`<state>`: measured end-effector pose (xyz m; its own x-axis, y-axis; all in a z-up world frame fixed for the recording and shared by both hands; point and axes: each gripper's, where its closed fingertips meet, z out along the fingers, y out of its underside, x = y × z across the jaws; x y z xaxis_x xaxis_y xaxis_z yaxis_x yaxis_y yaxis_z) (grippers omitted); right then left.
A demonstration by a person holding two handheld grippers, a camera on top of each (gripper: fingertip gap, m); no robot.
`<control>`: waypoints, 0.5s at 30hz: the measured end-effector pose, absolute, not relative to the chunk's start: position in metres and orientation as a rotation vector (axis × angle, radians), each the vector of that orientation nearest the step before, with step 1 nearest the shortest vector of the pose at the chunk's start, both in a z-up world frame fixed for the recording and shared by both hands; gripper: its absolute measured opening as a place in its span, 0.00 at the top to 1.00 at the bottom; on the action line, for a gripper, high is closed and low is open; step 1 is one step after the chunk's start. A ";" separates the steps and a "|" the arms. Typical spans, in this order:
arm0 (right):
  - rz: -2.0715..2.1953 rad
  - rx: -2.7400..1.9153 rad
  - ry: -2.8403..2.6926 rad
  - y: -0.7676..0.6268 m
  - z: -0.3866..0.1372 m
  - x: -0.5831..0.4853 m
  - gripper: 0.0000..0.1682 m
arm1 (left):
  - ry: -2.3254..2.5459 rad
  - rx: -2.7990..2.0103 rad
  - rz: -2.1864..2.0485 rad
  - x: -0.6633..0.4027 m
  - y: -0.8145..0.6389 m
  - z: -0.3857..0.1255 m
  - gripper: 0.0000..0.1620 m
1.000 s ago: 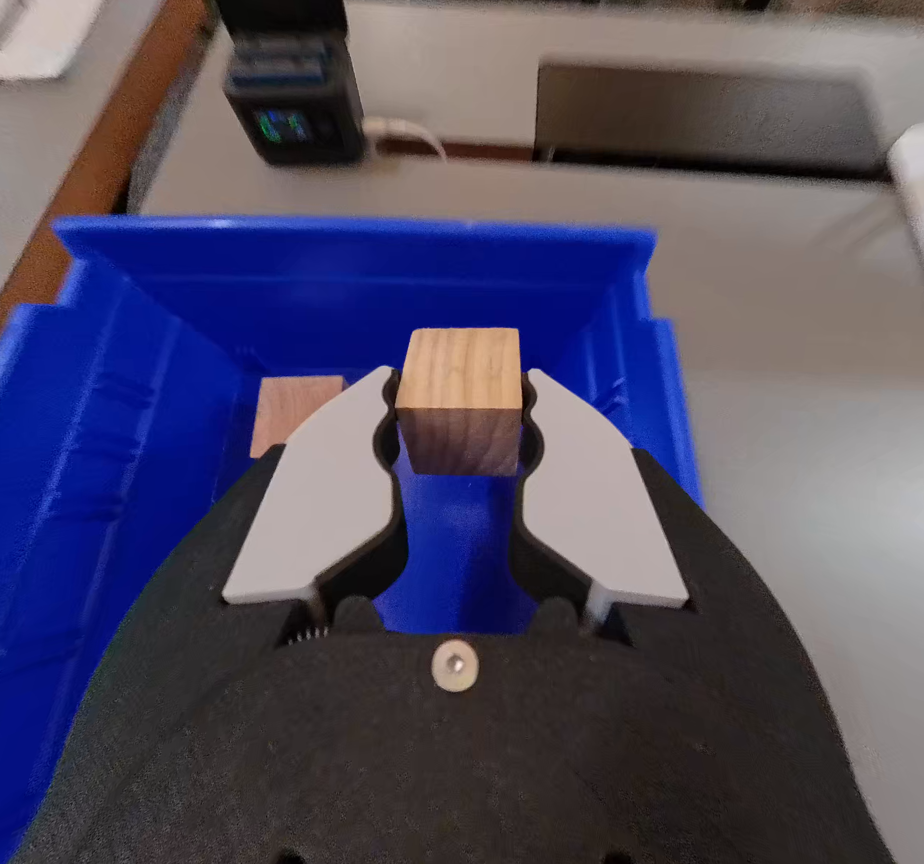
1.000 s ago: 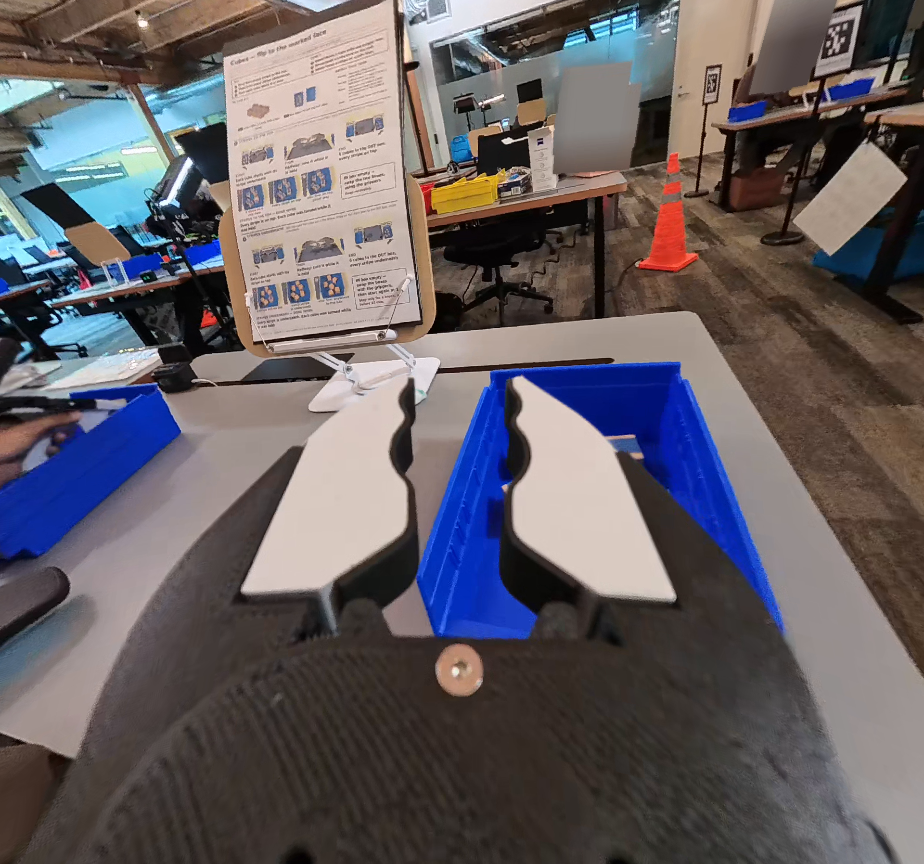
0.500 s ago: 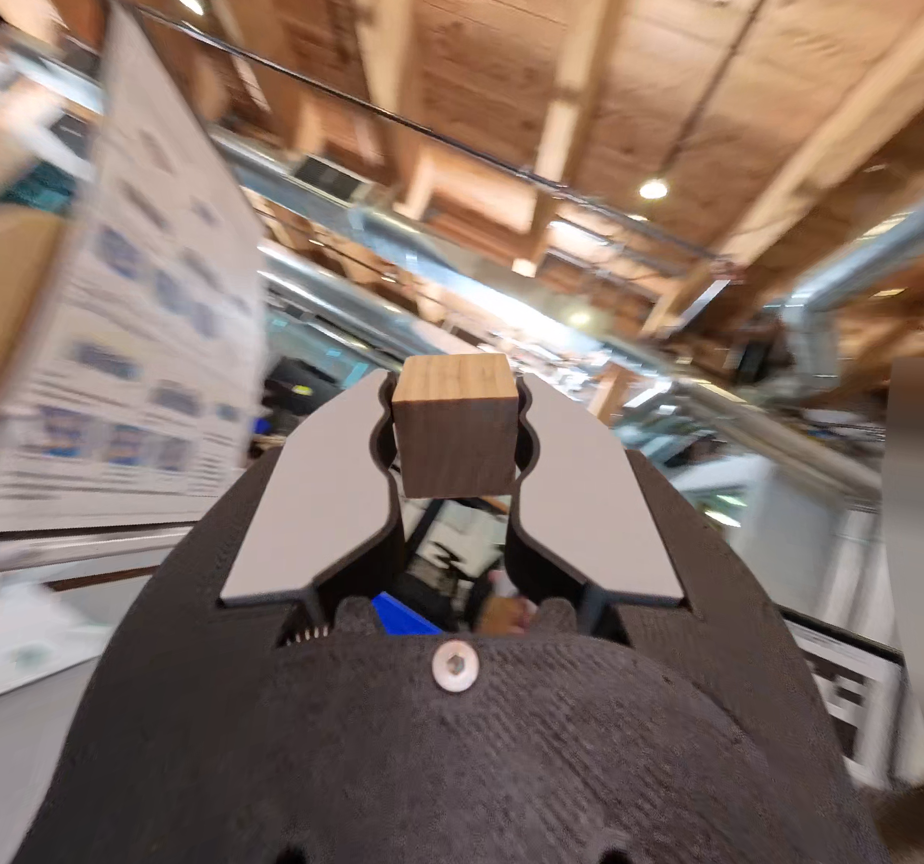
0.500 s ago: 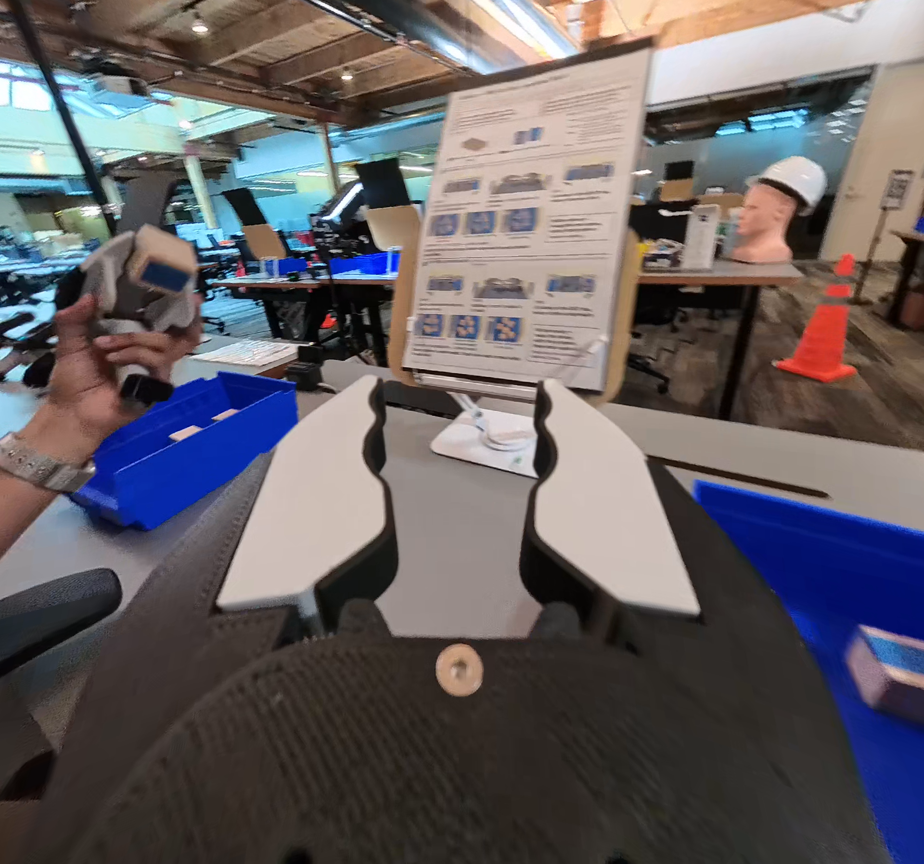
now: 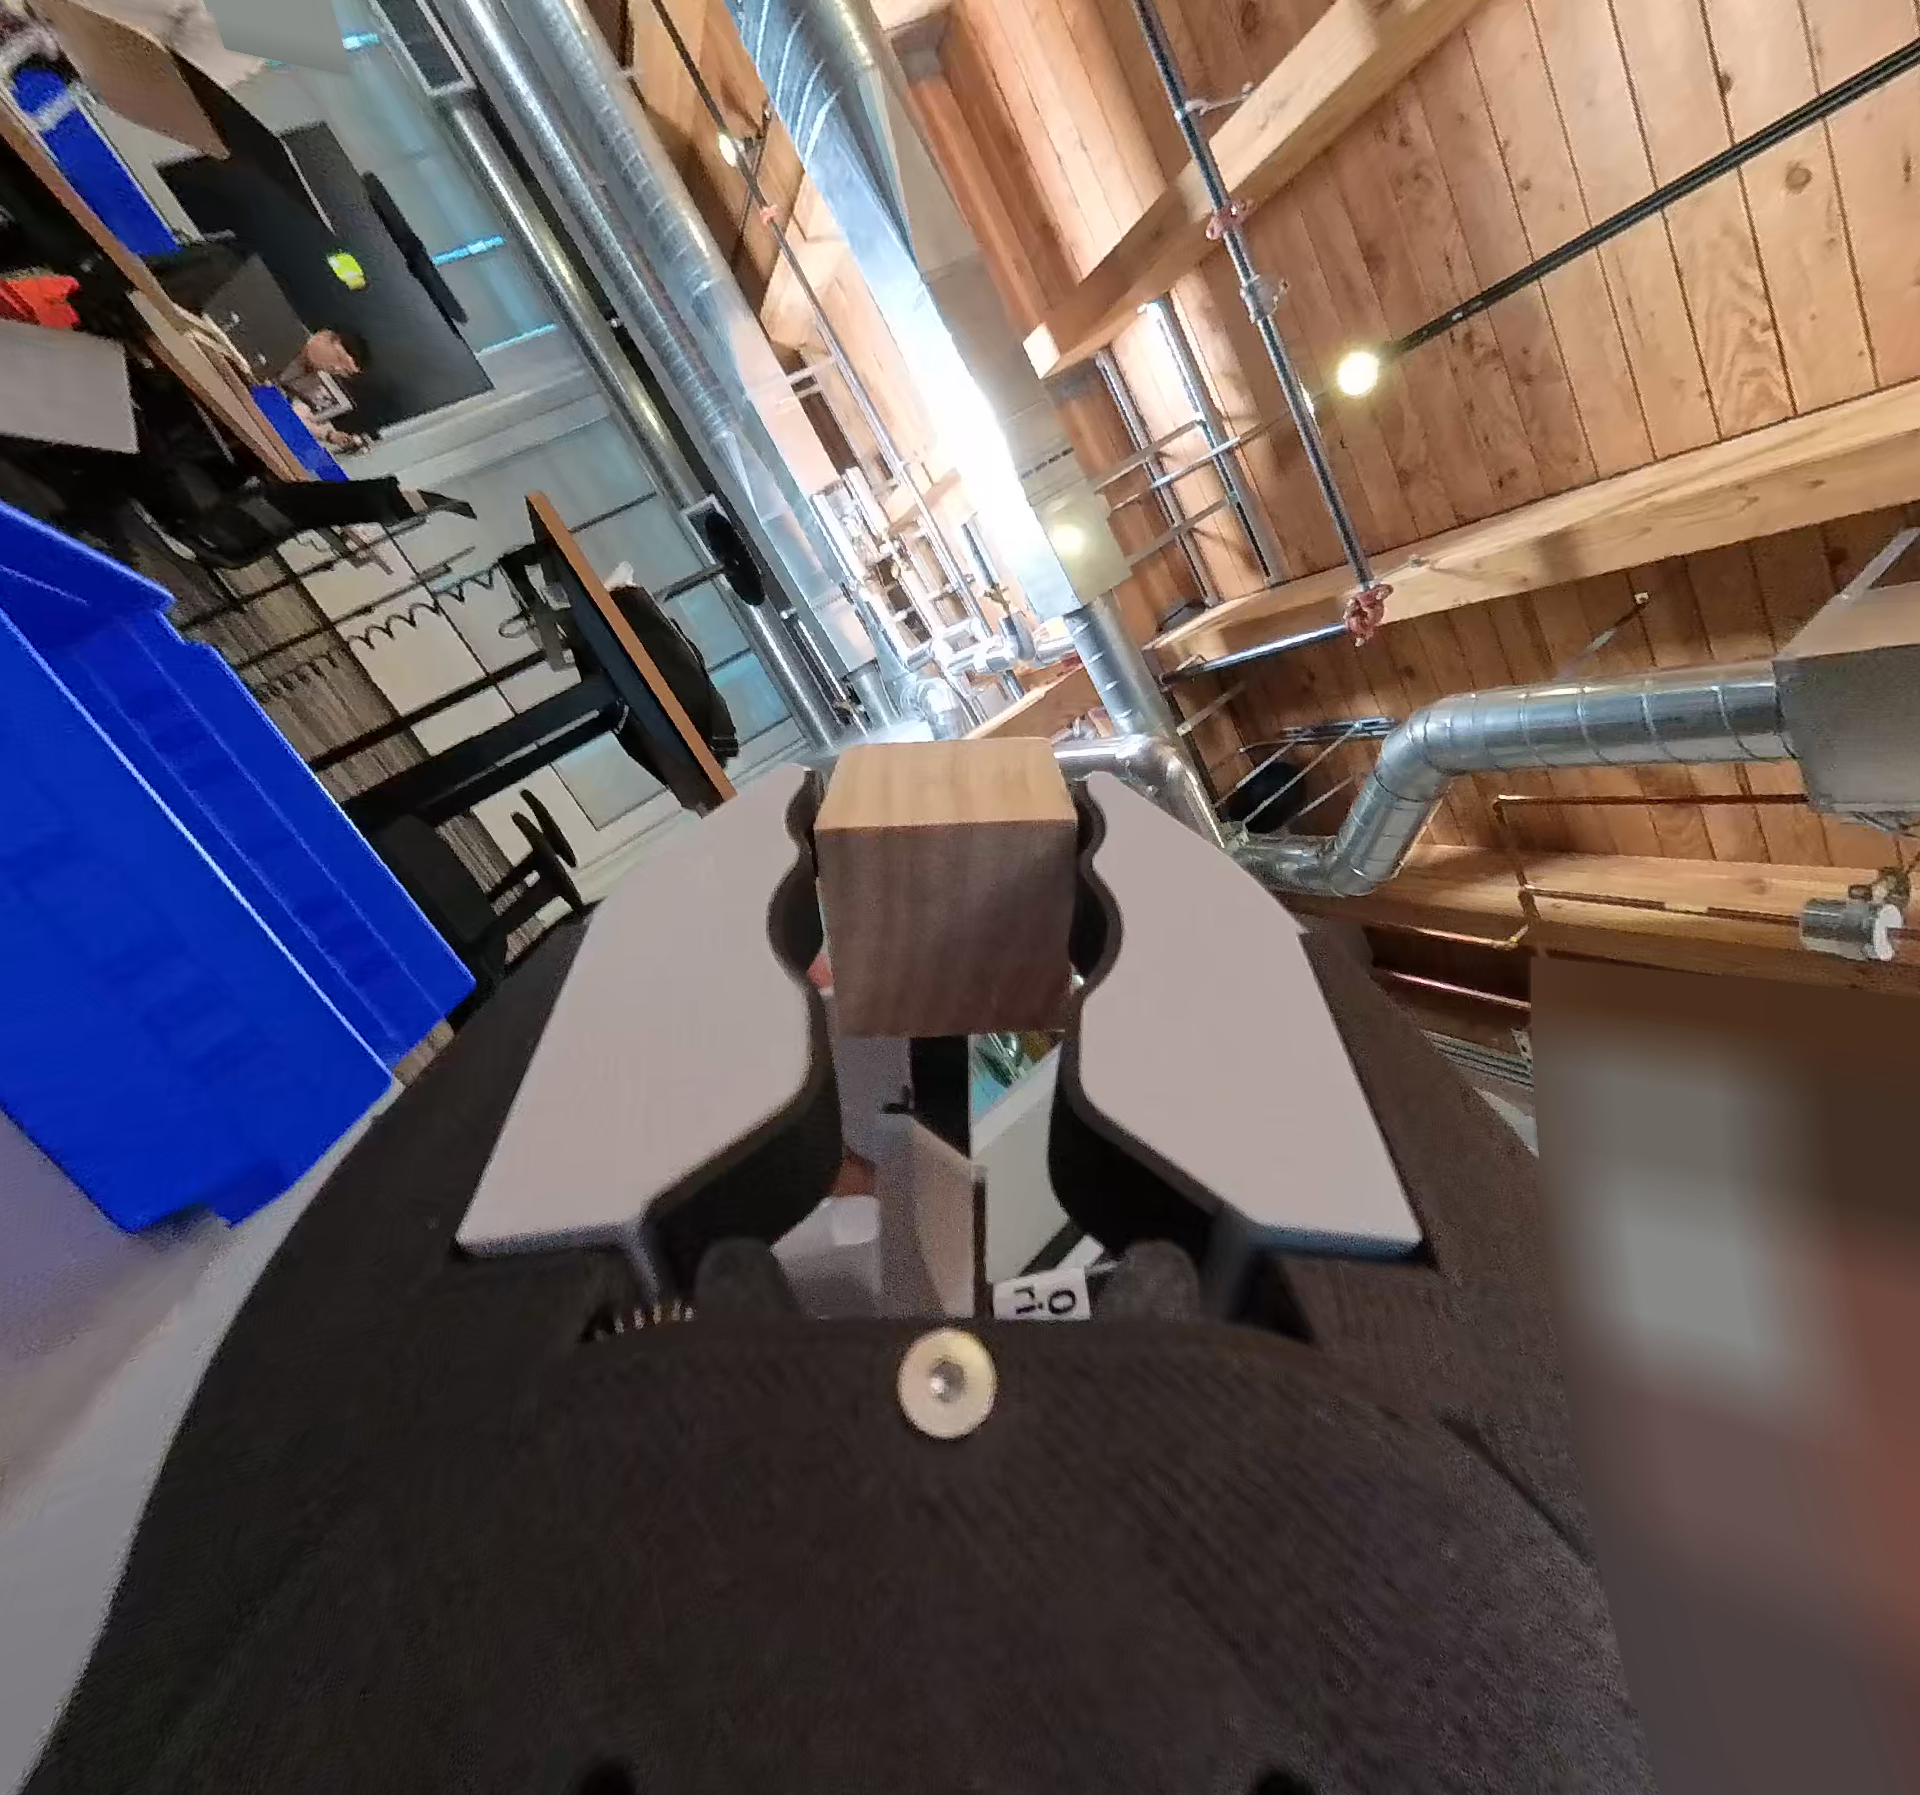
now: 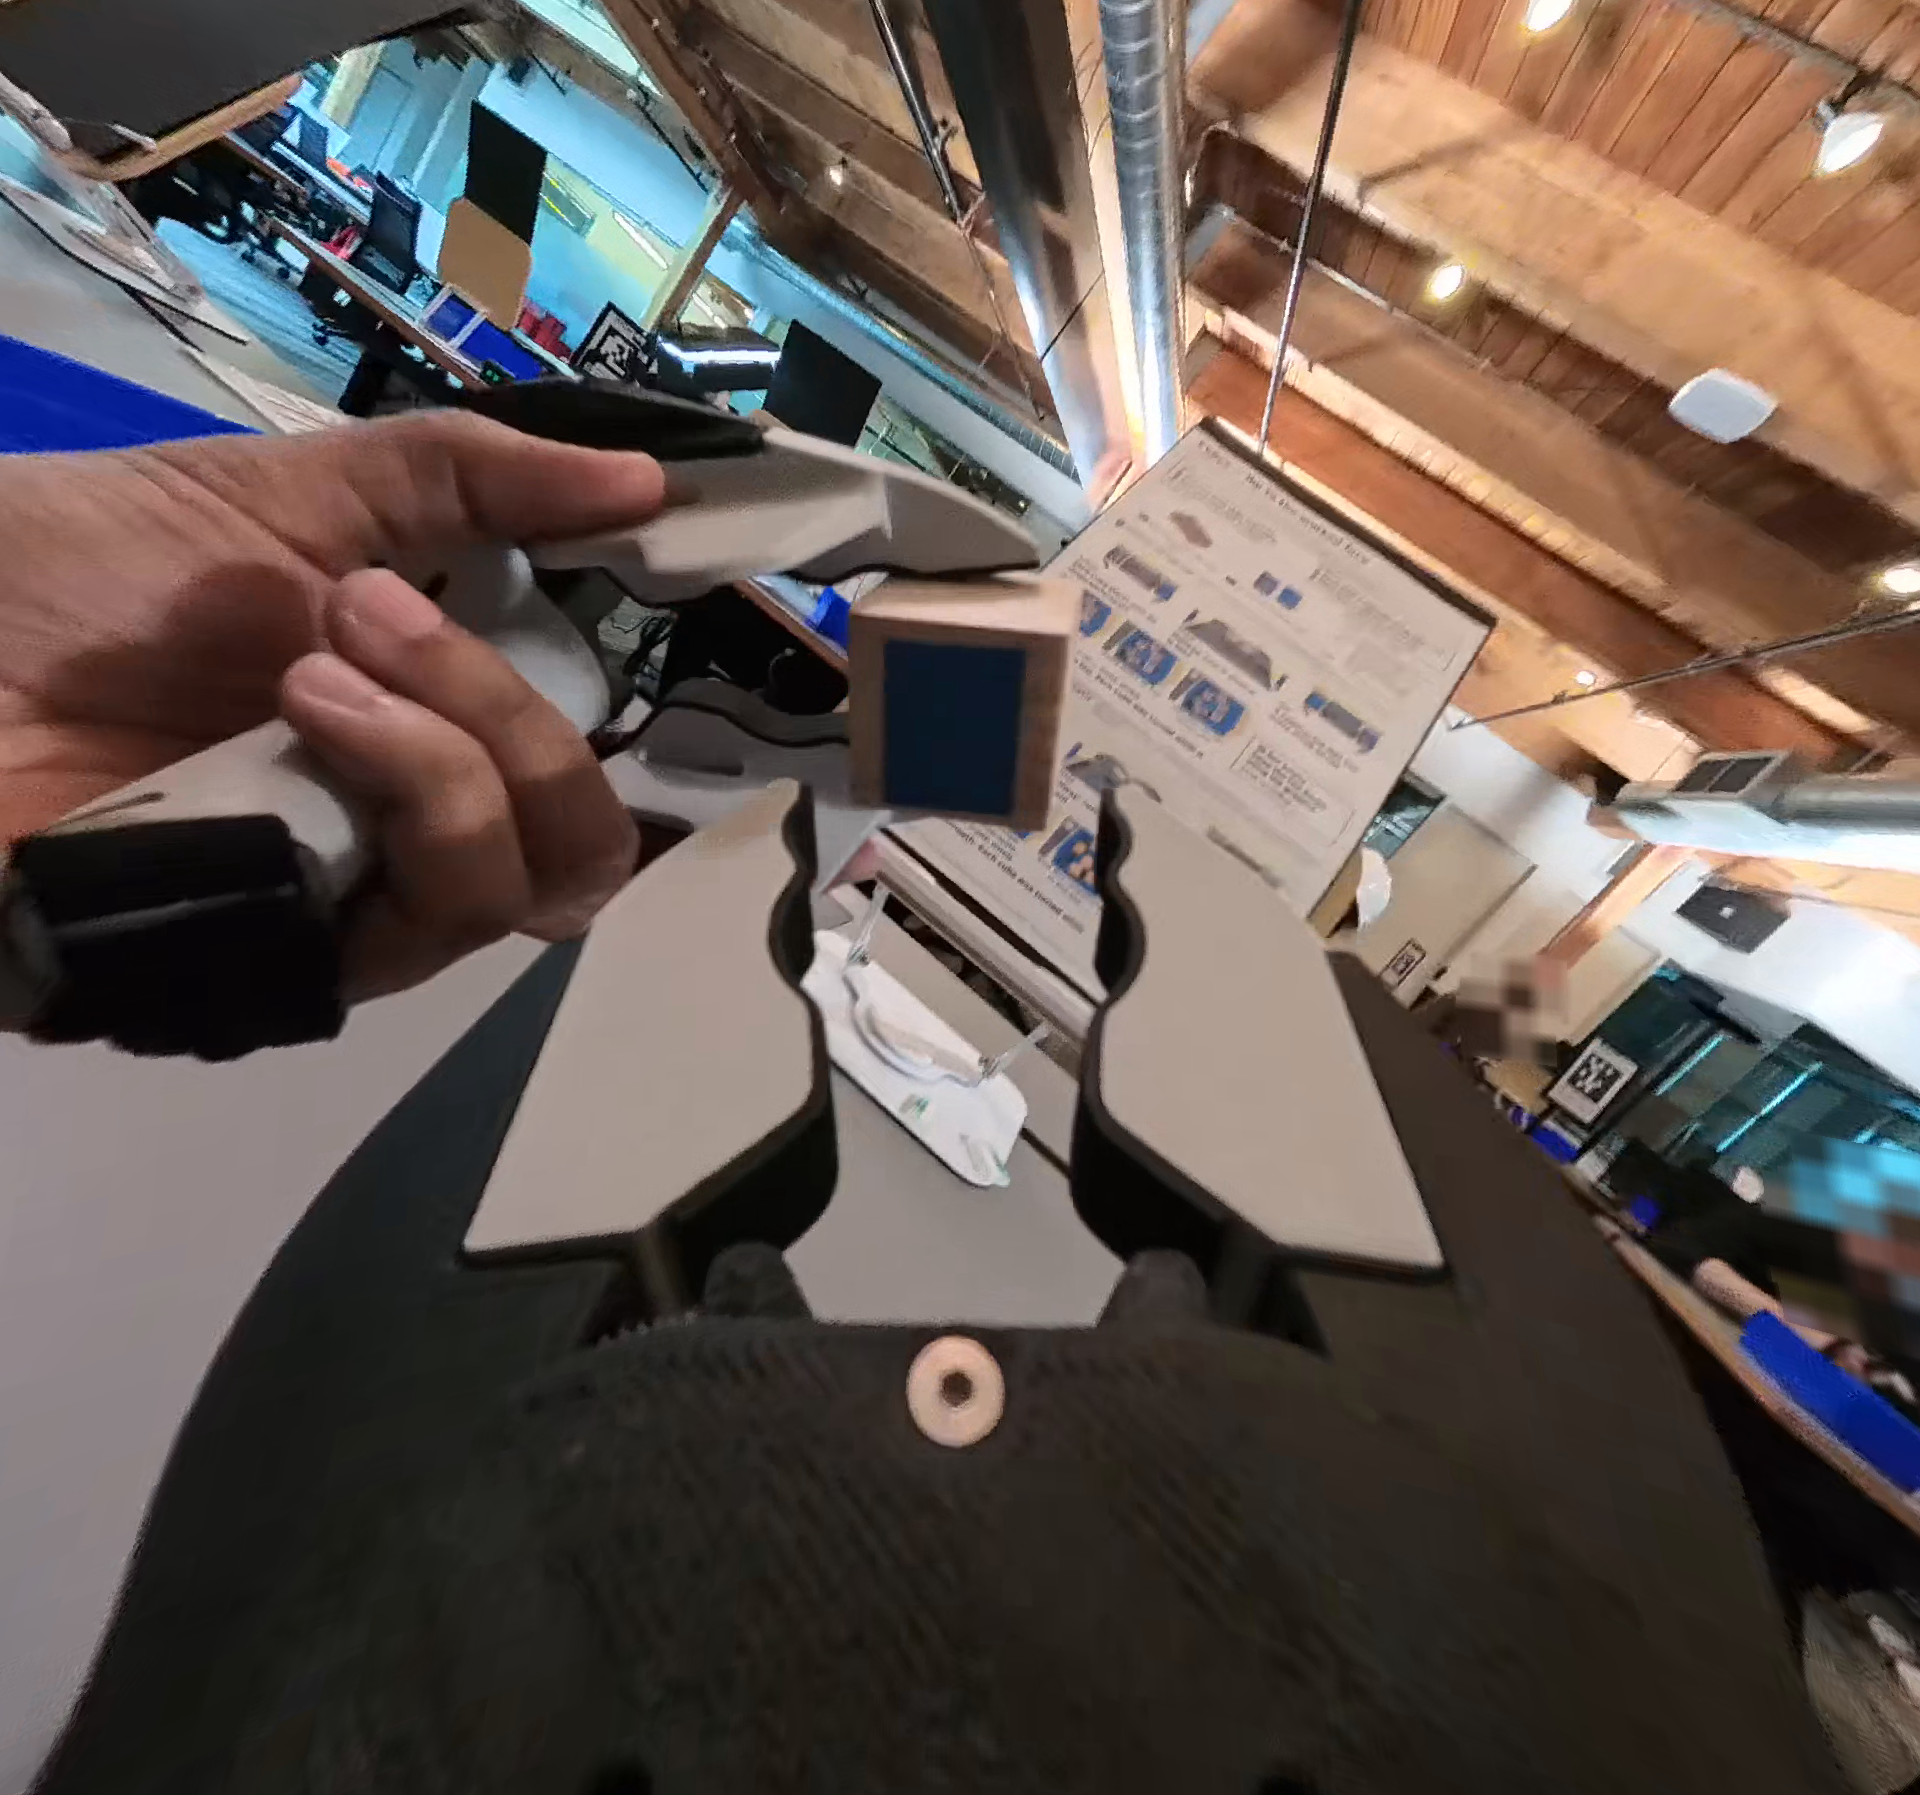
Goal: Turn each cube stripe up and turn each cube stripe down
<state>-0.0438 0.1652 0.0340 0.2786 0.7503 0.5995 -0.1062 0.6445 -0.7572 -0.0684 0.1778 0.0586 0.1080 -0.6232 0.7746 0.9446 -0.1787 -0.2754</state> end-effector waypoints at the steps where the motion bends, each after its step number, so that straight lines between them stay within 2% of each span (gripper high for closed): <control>1: 0.645 -0.689 -1.152 0.167 0.032 -0.045 0.67 | -0.427 -0.979 -1.495 -0.063 0.177 0.059 0.72; 4: 0.653 -0.683 -1.145 0.167 0.033 -0.044 0.66 | -0.417 -1.000 -1.501 -0.050 0.179 0.057 0.72; 6: 0.638 -0.650 -1.117 0.167 0.039 -0.040 0.74 | -0.411 -1.019 -1.514 -0.042 0.181 0.052 0.72; 7: 0.630 -0.638 -1.119 0.166 0.040 -0.039 0.75 | -0.411 -1.005 -1.536 -0.041 0.181 0.052 0.72; 15: 0.640 -0.633 -1.122 0.179 0.056 -0.028 0.75 | -0.360 -0.960 -1.530 -0.049 0.174 0.053 0.72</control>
